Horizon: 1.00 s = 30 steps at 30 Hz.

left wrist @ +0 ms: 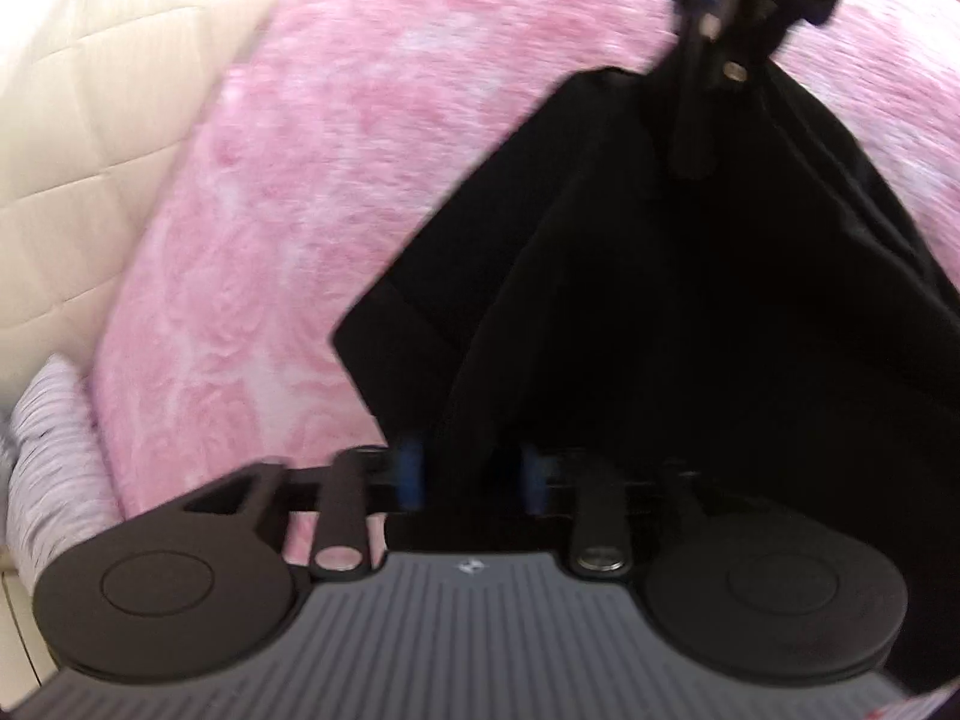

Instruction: Fold clothes

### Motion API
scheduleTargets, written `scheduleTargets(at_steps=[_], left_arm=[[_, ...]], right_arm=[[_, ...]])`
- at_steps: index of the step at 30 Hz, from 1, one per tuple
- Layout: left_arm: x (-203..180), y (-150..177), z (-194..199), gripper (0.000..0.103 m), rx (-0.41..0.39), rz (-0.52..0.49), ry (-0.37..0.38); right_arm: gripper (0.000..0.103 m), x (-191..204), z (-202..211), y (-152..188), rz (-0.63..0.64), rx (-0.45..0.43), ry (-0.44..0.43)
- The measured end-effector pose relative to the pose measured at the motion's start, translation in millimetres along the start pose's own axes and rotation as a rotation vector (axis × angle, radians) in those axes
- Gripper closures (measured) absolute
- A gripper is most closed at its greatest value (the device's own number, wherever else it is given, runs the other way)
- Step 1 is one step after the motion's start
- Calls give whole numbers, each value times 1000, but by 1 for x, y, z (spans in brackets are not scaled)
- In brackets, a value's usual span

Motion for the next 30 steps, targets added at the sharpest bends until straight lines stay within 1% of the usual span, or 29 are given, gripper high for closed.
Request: scheduleTargets(at_steps=[1,2,3,4,6,8,9,10,12,13,14,15,16,17,18,20,22,23,25,26,27,28,29,30], left_arm=[[3,6,3,54,-7,46,-16],[6,12,7,46,-14,92,-32],[8,18,10,38,-22,139,-47],[11,24,15,36,-28,185,-61],[13,45,28,34,-32,284,-71],[12,66,41,35,-32,399,-66],[9,78,47,35,-36,466,-54],[5,86,52,35,-41,522,-39],[-4,98,53,36,-48,610,4],[-9,101,51,38,-49,639,25],[-14,100,47,39,-48,642,32],[-17,96,43,40,-50,632,32],[-19,92,41,41,-55,621,28],[-19,87,39,44,-64,612,24],[-16,81,35,45,-78,609,16],[-3,70,22,47,-98,614,-9],[12,61,11,49,-109,632,-47],[20,58,4,50,-109,650,-59],[31,55,-13,50,-99,683,-46],[33,54,-21,50,-91,700,-26],[34,54,-27,49,-85,711,-11],[35,54,-30,49,-82,711,-7],[36,55,-31,49,-80,711,-5],[36,56,-28,49,-82,714,-10]], right_arm=[[88,-7,1,2,-27,-12,6],[88,-10,0,3,-51,-24,1],[86,-13,1,5,-73,-37,-3],[73,-12,6,8,-79,-53,6],[58,-10,17,12,-92,-94,38],[55,-7,27,17,-115,-116,29],[51,-5,31,20,-125,-124,23],[49,-1,34,22,-122,-132,26],[48,2,29,26,-100,-135,45],[48,4,24,26,-83,-128,70],[60,5,19,25,-67,-121,96],[79,4,14,23,-60,-111,122],[81,1,14,19,-63,-106,122],[88,-1,14,15,-66,-102,120],[91,-2,16,11,-66,-101,103],[93,0,21,2,-38,-112,82],[93,2,25,-5,-7,-125,68],[93,-3,22,-5,-14,-119,75],[93,-13,16,-3,-27,-105,90],[91,-17,13,-3,-34,-99,97],[86,-22,10,-2,-41,-93,104],[84,-25,11,-1,-53,-97,102],[74,-26,15,0,-57,-111,108],[57,-25,21,2,-57,-132,114]])
Point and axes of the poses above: each gripper's, at about its wrist camera, not at the fingertips, and z roughly against the way its jaws point, x to its left, y to its underside, the point moved 5 cm from there along -z, roughly the way its jaws point, and after that the axes turned 9 degrees about -z, right-handed, at the moved point
